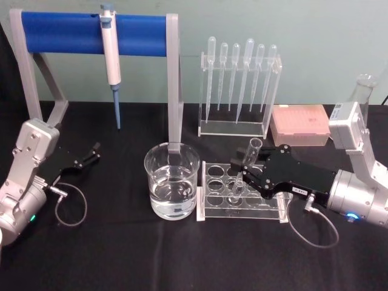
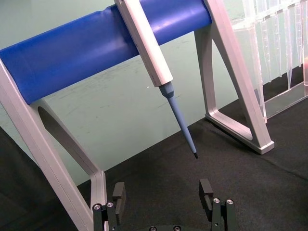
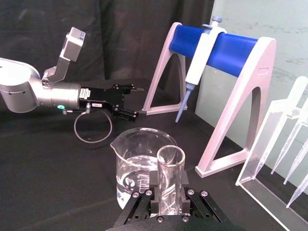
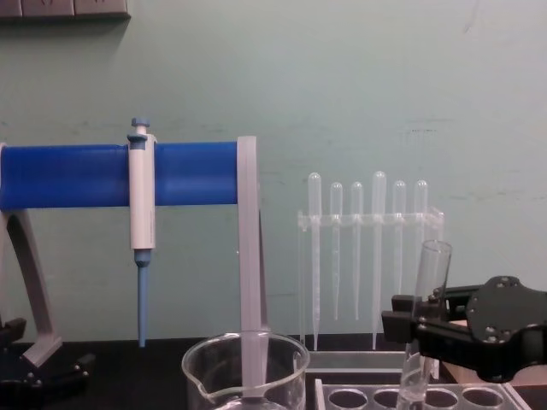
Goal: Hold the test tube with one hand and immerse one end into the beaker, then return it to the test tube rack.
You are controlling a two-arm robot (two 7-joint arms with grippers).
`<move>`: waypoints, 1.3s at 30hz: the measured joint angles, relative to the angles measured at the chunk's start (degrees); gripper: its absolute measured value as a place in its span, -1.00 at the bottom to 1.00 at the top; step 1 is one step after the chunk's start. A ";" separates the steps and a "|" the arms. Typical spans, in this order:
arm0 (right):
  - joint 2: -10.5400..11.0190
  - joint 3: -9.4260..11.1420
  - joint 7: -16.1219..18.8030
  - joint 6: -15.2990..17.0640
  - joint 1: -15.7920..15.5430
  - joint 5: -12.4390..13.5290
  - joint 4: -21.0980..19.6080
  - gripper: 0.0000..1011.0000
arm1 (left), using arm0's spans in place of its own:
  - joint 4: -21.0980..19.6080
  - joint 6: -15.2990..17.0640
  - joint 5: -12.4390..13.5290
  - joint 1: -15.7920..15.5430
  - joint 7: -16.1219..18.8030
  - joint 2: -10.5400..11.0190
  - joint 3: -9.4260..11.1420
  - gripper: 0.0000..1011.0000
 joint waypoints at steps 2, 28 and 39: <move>-0.09 0.05 -0.04 -0.39 -0.20 -0.27 0.06 -0.55 | 0.00 0.00 0.00 0.00 0.00 0.00 0.00 0.98; -1.64 0.32 -0.24 -2.87 -1.36 -2.89 2.52 -0.55 | 0.00 0.00 0.00 0.00 0.00 0.00 0.00 0.98; -1.57 0.34 -0.18 -2.81 -1.35 -2.77 2.38 -0.50 | 0.00 0.00 0.00 0.00 0.00 0.00 0.00 0.98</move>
